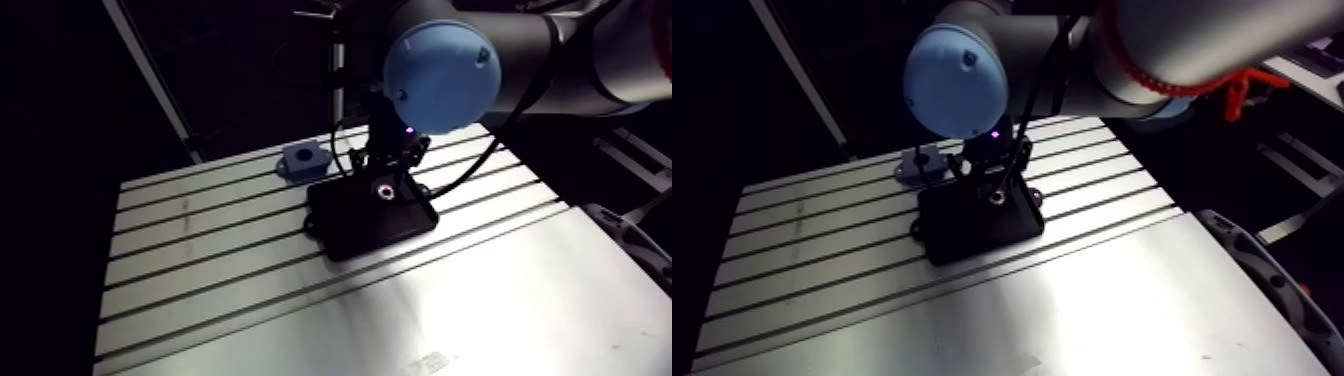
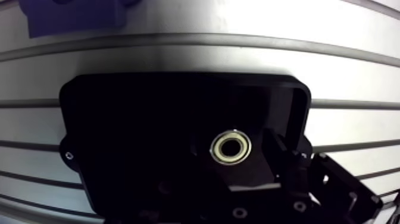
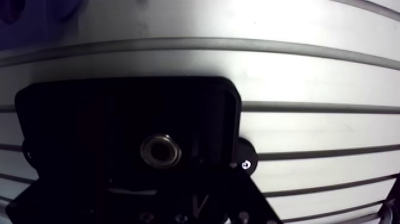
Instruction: Pick up the bearing and press it into the housing until flush.
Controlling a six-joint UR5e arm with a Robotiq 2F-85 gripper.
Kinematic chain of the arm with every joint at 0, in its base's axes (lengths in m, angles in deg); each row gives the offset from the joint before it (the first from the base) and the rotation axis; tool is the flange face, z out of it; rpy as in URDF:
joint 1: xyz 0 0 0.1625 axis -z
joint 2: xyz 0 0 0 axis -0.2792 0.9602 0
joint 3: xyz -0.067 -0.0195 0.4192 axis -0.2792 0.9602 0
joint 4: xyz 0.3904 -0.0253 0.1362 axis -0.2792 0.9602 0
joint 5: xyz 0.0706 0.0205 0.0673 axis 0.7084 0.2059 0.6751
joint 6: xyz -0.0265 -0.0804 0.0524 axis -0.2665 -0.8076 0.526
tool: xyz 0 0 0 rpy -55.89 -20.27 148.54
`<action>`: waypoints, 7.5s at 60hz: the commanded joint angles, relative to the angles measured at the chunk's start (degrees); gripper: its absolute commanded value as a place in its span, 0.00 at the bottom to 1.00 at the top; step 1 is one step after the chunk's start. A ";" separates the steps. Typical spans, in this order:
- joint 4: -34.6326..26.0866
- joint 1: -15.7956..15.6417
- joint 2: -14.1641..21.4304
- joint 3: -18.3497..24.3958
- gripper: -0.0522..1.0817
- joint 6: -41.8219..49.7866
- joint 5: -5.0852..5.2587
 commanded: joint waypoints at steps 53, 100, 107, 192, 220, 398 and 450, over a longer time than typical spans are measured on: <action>-0.20 0.00 -0.06 -0.75 0.42 0.03 -0.18; -0.29 0.17 -0.06 -0.49 0.52 -0.06 -0.18; -0.22 0.16 -0.06 -0.57 0.52 -0.06 -0.18; -8.98 -1.59 4.34 6.11 0.63 1.06 0.35; -12.64 -7.47 1.09 15.56 0.69 3.86 0.35; -14.09 -13.82 -12.89 25.45 0.75 7.40 0.35; -14.01 -13.36 -12.89 25.27 0.76 7.23 0.26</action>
